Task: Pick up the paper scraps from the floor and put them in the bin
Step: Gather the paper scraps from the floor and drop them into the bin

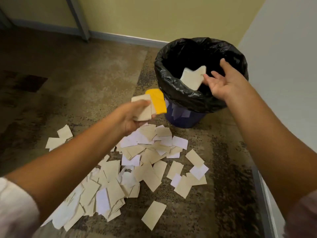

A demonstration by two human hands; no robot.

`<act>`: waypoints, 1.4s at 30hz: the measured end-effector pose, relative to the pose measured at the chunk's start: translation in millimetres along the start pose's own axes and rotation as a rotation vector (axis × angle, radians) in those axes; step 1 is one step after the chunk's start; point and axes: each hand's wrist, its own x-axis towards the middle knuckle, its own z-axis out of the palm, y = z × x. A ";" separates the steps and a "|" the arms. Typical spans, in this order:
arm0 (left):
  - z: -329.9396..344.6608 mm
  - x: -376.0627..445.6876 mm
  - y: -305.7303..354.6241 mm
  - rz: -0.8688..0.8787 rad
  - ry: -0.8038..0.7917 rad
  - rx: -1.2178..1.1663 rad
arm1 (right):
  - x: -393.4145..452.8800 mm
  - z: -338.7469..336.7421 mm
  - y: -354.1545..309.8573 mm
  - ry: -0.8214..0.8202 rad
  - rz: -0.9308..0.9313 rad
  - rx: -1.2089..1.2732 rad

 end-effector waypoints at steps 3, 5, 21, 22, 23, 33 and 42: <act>23.7 1.9 27.1 0.056 -0.020 0.028 | 0.4 -13.7 -9.7 -0.037 -0.033 0.054; 41.3 1.3 44.0 0.099 -0.041 0.071 | -6.3 -28.4 -16.8 -0.048 -0.084 0.069; 67.6 13.1 47.2 0.357 0.109 -0.020 | -66.3 -133.7 60.8 -0.141 0.003 -0.228; 52.5 17.5 36.7 0.358 0.186 0.037 | -65.6 -140.6 74.7 -0.147 0.056 -0.302; 35.3 21.6 23.8 0.327 0.253 0.108 | -64.7 -148.2 90.4 -0.145 0.117 -0.384; -197.9 40.4 -183.1 -0.085 0.598 1.088 | -81.2 -242.0 253.8 -0.069 0.402 -1.479; -212.8 20.9 -259.3 -0.183 0.467 1.302 | -123.1 -250.1 301.5 -0.233 0.087 -2.183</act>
